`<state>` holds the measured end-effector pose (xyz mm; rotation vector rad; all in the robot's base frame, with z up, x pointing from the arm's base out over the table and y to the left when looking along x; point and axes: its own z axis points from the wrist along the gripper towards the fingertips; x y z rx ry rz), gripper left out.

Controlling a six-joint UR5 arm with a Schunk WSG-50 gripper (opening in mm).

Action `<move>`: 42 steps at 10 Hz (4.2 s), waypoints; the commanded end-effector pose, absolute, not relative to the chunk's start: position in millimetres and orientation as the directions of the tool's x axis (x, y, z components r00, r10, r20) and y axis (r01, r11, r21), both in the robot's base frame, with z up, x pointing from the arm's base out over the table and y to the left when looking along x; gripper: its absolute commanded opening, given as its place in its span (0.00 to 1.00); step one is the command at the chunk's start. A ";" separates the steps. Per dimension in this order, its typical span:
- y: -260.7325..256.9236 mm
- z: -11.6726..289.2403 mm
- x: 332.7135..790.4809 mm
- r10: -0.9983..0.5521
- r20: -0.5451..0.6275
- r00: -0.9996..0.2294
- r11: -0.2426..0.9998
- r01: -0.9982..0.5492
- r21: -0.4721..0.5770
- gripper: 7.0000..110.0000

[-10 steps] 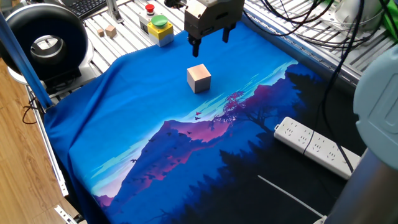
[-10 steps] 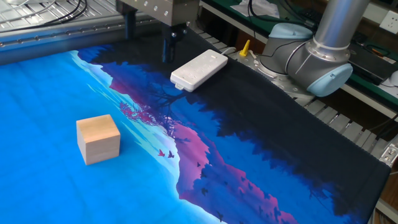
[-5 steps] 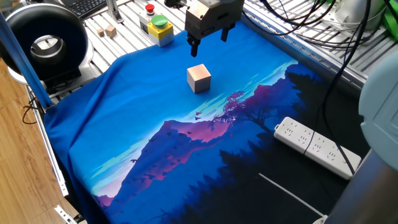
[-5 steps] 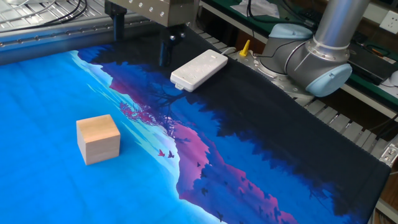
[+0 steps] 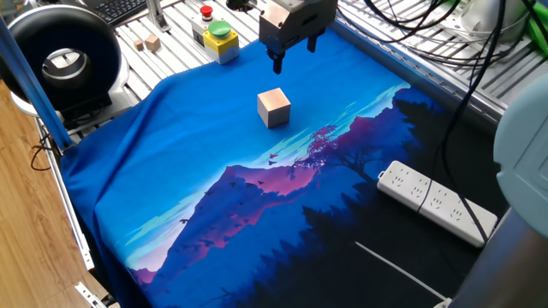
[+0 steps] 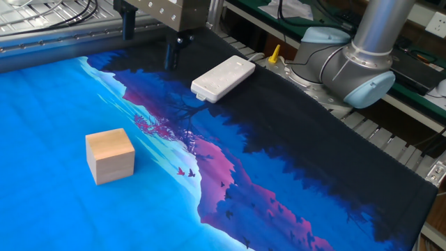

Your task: Use the gripper to push the small block from left to right

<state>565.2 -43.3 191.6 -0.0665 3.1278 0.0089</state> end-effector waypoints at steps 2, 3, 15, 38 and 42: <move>-45.1 192.7 565.1 -0.030 -0.010 -0.999 1.000 -0.030 -0.002 0.15; -44.0 192.4 564.8 -0.027 -0.009 -1.000 1.000 -0.027 0.002 0.15; -110.7 177.4 578.6 -0.179 -0.081 -0.981 0.978 -0.169 -0.120 0.00; -92.2 170.7 585.6 -0.162 -0.127 -0.979 0.987 -0.159 -0.028 0.00; -94.9 169.8 578.4 -0.149 -0.097 -0.984 0.989 -0.146 -0.032 0.00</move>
